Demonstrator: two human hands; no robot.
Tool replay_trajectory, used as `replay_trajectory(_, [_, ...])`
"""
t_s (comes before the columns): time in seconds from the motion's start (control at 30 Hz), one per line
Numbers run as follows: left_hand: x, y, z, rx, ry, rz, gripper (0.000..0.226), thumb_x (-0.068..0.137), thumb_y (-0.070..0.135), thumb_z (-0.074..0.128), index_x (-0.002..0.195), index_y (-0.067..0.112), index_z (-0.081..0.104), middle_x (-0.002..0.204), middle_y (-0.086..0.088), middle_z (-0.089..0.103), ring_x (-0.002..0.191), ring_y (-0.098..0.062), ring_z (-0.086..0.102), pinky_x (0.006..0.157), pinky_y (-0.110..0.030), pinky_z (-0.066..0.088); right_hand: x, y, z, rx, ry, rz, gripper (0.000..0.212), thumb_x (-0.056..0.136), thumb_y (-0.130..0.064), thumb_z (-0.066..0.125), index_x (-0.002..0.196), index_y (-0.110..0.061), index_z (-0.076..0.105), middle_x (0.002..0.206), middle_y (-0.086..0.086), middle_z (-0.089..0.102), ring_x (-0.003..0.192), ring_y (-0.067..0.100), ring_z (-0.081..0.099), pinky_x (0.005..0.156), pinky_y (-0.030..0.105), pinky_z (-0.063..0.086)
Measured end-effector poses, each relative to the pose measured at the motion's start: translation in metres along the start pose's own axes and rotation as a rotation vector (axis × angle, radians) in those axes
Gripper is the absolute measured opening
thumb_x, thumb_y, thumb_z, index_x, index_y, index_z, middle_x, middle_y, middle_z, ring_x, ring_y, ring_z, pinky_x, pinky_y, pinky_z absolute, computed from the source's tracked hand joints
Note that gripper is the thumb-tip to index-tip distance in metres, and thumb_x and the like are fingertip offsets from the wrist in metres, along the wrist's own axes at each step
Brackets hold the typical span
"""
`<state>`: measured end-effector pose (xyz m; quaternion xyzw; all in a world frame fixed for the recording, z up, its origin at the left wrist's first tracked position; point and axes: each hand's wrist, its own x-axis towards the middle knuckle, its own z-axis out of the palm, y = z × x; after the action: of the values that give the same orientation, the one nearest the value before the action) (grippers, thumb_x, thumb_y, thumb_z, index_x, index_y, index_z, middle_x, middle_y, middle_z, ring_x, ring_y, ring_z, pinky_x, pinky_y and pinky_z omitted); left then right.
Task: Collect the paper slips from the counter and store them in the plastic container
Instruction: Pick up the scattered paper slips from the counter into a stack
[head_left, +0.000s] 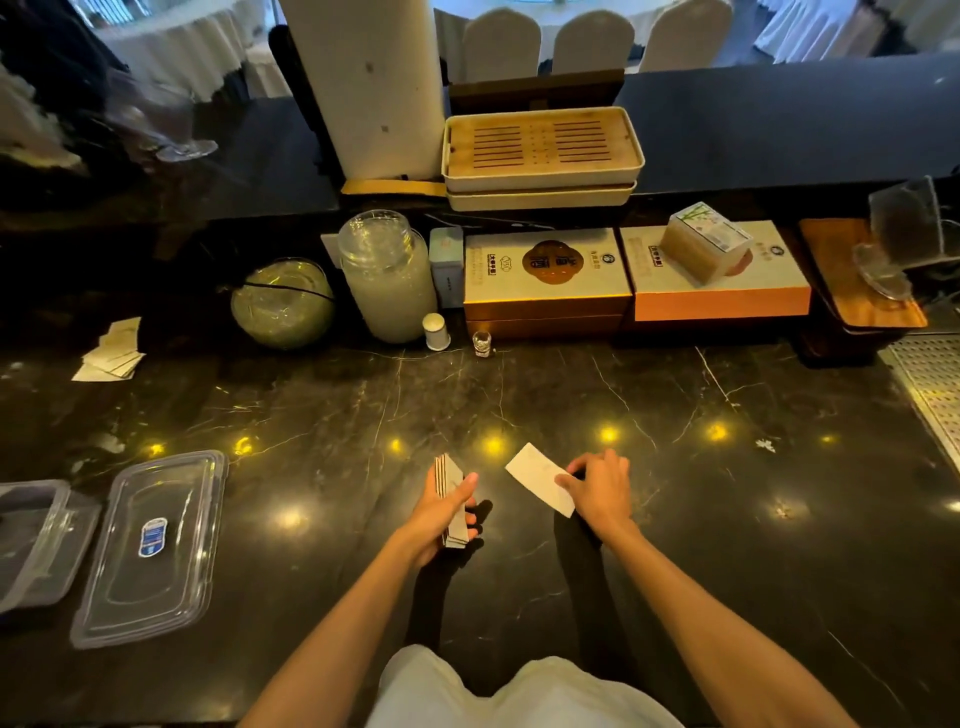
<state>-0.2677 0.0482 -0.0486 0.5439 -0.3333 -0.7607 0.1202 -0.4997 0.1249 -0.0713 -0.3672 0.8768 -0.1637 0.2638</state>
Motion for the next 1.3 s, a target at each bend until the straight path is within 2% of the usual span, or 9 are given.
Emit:
replay_trajectory(0.2, [-0.009, -0.006, -0.007, 0.012, 0.141, 0.112, 0.081, 0.084, 0.038, 0.073, 0.146, 0.036, 0.021, 0.11, -0.016, 0.059, 0.081, -0.021, 0.062, 0.061, -0.032, 0.059, -0.038, -0.046, 0.024, 0.83, -0.303, 0.202, 0.023, 0.088, -0.021, 0.072, 0.104, -0.005, 0.073, 0.094, 0.01, 0.072, 0.078, 0.017, 0.063, 0.057, 0.02, 0.048])
replay_trajectory(0.27, [-0.015, -0.008, -0.011, -0.056, 0.15, 0.157, 0.076, 0.087, 0.035, 0.071, 0.145, 0.033, 0.023, 0.119, -0.018, 0.06, 0.087, -0.024, 0.066, 0.062, -0.038, 0.059, -0.054, -0.063, 0.034, 0.837, -0.411, 0.185, 0.025, 0.093, -0.03, 0.066, 0.107, -0.011, 0.072, 0.086, 0.005, 0.068, 0.066, 0.011, 0.054, 0.05, 0.017, 0.04])
replay_trajectory(0.37, [-0.025, -0.011, -0.023, -0.184, 0.151, 0.188, 0.061, 0.09, 0.032, 0.066, 0.141, 0.025, 0.034, 0.127, -0.017, 0.062, 0.107, -0.032, 0.066, 0.09, -0.052, 0.057, -0.073, -0.088, 0.051, 0.759, -0.52, 0.12, 0.023, 0.092, -0.033, 0.065, 0.105, -0.015, 0.071, 0.084, 0.001, 0.066, 0.067, 0.009, 0.052, 0.052, 0.018, 0.04])
replay_trajectory(0.53, [-0.05, -0.015, -0.06, -0.27, 0.171, 0.222, 0.049, 0.094, 0.028, 0.062, 0.138, 0.021, 0.042, 0.115, -0.02, 0.063, 0.101, -0.032, 0.063, 0.1, -0.058, 0.048, -0.1, -0.13, 0.075, 0.612, -0.572, -0.085, 0.019, 0.092, -0.028, 0.067, 0.096, -0.009, 0.067, 0.075, -0.002, 0.061, 0.059, 0.005, 0.051, 0.047, 0.012, 0.039])
replay_trajectory(0.77, [-0.066, -0.014, -0.139, -0.308, 0.183, 0.239, 0.037, 0.095, 0.015, 0.06, 0.13, 0.013, 0.047, 0.102, -0.011, 0.071, 0.085, -0.025, 0.069, 0.081, -0.046, 0.056, -0.136, -0.194, 0.112, 0.405, -0.476, -0.262, 0.025, 0.09, -0.033, 0.069, 0.093, -0.008, 0.071, 0.083, -0.005, 0.067, 0.072, 0.005, 0.059, 0.058, 0.01, 0.042])
replay_trajectory(0.87, [-0.072, -0.004, -0.172, -0.269, 0.168, 0.231, 0.036, 0.089, 0.011, 0.066, 0.117, 0.029, 0.053, 0.104, -0.014, 0.068, 0.08, -0.024, 0.069, 0.071, -0.041, 0.056, -0.151, -0.224, 0.133, 0.391, -0.448, -0.202, 0.02, 0.088, -0.037, 0.07, 0.084, -0.019, 0.065, 0.078, -0.011, 0.064, 0.072, 0.006, 0.058, 0.054, 0.008, 0.041])
replay_trajectory(1.07, [-0.069, 0.013, -0.242, -0.24, 0.037, 0.249, 0.049, 0.09, 0.014, 0.067, 0.131, 0.034, 0.051, 0.097, -0.009, 0.062, 0.072, -0.018, 0.062, 0.063, -0.036, 0.054, -0.181, -0.272, 0.18, 0.397, -0.324, -0.02, 0.029, 0.081, -0.047, 0.071, 0.091, -0.024, 0.054, 0.089, -0.002, 0.065, 0.077, 0.016, 0.059, 0.073, 0.037, 0.051])
replay_trajectory(1.2, [-0.073, 0.018, -0.265, -0.252, 0.031, 0.266, 0.025, 0.089, 0.029, 0.069, 0.111, 0.029, 0.055, 0.095, -0.008, 0.061, 0.073, -0.018, 0.061, 0.065, -0.035, 0.053, -0.212, -0.29, 0.197, 0.603, -0.474, 0.151, 0.046, 0.093, -0.037, 0.064, 0.133, -0.02, 0.05, 0.107, 0.012, 0.066, 0.089, 0.023, 0.064, 0.076, 0.036, 0.054])
replay_trajectory(1.3, [-0.078, 0.017, -0.267, -0.168, 0.058, 0.327, 0.021, 0.089, 0.03, 0.069, 0.104, 0.027, 0.055, 0.097, -0.008, 0.066, 0.079, -0.021, 0.068, 0.067, -0.035, 0.057, -0.234, -0.298, 0.203, 1.115, -0.629, 0.388, 0.04, 0.1, -0.016, 0.055, 0.138, -0.019, 0.047, 0.122, 0.017, 0.063, 0.102, 0.025, 0.061, 0.093, 0.037, 0.053])
